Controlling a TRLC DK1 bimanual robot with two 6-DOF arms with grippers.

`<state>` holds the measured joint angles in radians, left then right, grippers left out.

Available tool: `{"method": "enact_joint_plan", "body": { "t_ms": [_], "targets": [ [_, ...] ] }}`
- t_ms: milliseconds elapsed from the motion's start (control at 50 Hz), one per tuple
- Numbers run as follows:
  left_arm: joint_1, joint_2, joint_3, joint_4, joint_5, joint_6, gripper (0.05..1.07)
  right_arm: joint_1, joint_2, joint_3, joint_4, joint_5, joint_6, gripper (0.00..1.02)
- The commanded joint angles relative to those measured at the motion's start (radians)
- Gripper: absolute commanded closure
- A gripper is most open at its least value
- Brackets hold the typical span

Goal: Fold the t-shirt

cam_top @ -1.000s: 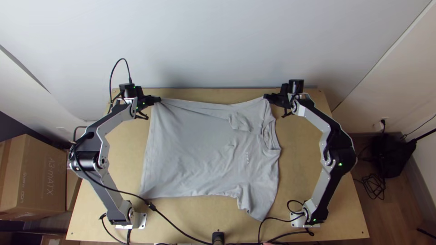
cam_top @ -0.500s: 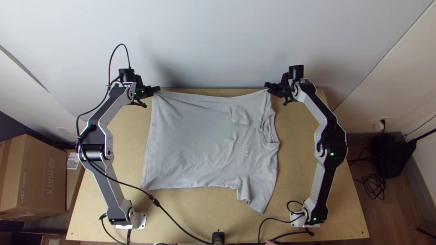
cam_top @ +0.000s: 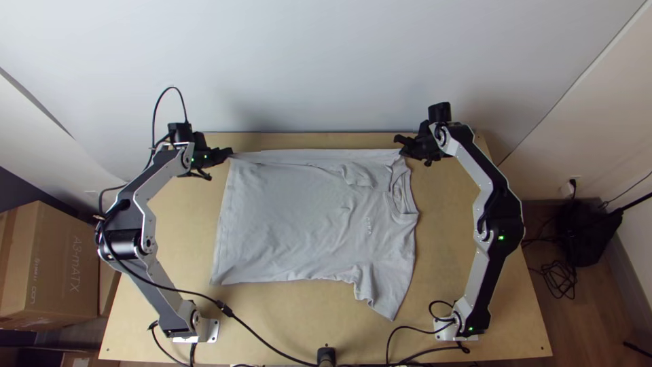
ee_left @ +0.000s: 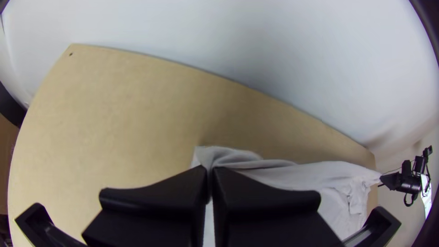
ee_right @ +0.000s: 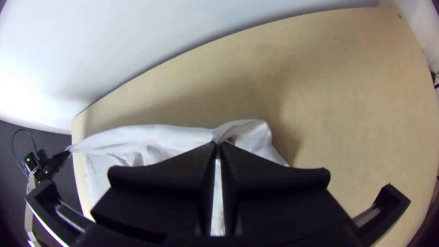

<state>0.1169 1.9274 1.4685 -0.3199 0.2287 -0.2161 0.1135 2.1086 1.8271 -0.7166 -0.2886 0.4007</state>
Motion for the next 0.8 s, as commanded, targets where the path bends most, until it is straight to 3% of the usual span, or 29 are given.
{"method": "enact_joint_plan", "body": {
  "t_ms": [0, 740, 760, 780],
  "targets": [
    [0.013, -0.082, -0.108, 0.036, 0.017, 0.003, 1.05, 0.009, -0.079, -0.086, -0.011, -0.004, 0.007, 1.00],
    [0.041, -0.314, -0.502, 0.163, 0.063, 0.007, 1.05, -0.002, -0.334, -0.608, 0.204, 0.011, 0.000, 1.00],
    [0.040, -0.315, -0.507, 0.163, 0.063, 0.007, 1.03, -0.002, -0.338, -0.614, 0.207, 0.019, 0.000, 0.97],
    [0.040, -0.318, -0.510, 0.165, 0.061, 0.009, 0.96, -0.002, -0.345, -0.620, 0.209, 0.025, 0.001, 0.88]
  ]
}}
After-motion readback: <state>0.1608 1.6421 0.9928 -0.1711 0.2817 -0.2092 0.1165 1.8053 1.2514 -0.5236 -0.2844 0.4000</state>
